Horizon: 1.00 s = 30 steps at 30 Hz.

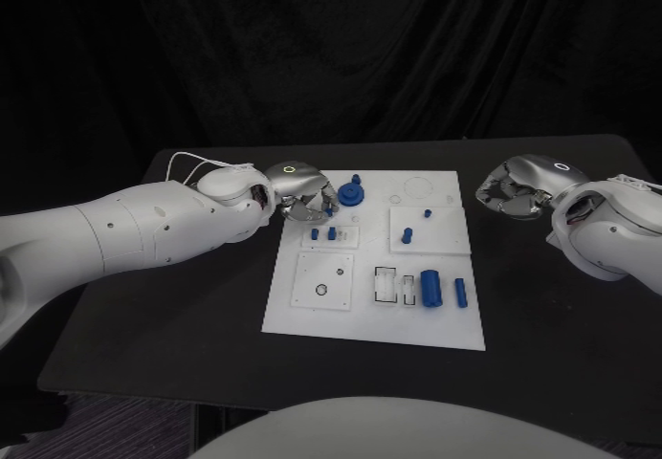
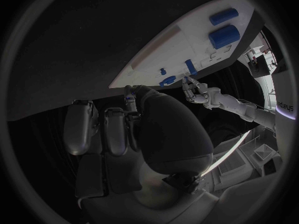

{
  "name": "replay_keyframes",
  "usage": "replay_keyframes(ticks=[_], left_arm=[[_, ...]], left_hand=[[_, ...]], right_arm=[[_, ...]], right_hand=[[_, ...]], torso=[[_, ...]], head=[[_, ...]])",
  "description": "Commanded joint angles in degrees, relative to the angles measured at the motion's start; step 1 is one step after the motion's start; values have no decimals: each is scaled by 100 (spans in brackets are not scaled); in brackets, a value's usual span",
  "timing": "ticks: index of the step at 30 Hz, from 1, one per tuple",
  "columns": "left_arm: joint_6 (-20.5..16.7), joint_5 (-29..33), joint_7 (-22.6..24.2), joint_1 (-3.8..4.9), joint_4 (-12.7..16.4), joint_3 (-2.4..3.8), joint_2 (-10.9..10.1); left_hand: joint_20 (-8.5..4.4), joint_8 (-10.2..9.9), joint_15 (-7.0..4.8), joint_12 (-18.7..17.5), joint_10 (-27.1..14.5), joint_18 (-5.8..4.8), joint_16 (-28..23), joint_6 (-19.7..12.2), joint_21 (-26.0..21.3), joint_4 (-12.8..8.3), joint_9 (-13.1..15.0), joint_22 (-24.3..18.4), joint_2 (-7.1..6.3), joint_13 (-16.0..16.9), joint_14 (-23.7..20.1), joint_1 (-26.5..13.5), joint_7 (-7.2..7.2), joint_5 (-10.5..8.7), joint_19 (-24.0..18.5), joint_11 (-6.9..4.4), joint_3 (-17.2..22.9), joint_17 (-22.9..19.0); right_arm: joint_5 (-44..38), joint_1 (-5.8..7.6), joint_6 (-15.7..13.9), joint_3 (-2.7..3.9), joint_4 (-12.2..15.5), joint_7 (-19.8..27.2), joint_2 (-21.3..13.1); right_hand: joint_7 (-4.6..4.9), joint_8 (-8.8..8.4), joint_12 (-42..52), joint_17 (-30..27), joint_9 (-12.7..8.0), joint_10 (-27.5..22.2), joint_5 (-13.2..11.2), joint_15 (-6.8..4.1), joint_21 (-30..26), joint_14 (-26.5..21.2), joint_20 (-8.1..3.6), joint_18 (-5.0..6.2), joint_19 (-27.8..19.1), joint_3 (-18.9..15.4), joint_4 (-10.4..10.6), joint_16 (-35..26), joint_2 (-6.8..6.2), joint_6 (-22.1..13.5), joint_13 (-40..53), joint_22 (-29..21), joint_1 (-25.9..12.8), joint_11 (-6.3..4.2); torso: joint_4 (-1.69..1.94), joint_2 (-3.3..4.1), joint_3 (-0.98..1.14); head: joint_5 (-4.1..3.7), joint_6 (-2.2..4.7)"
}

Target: Assemble the parts on the task board

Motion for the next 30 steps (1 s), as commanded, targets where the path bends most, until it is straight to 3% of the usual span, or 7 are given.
replay_keyframes(ticks=[1, 30], left_arm=[[92, 10, 35, -25, 6, -1, 19], [209, 10, -30, -55, -42, -1, 19]], left_hand=[[-4, -8, 18, -28, -35, -42, -29, -2, -26, -5, 4, 1339, 5, -9, -47, -45, -1, -11, 233, 12, -2, -10], [-2, -39, 29, -60, -25, -34, -72, -27, -57, -74, -11, 1329, -6, -18, -93, 14, -6, 68, 209, 21, 29, -73]], right_arm=[[-14, -12, 40, 4, -6, -71, 7], [-14, -13, 123, 4, -23, -85, 31]], right_hand=[[10, 29, -35, 845, 9, 307, -31, -6, -24, 431, 6, 44, 19, 23, -12, -28, 4, 28, 1154, 1011, -58, 1], [11, 27, -38, 838, 8, 303, -32, -7, -34, 430, 5, 45, 17, 28, -14, -36, 9, 24, 1150, 1009, -56, 1]], torso=[[0, -1, 0], [4, 3, -2]], head=[[7, -1], [18, -1]])
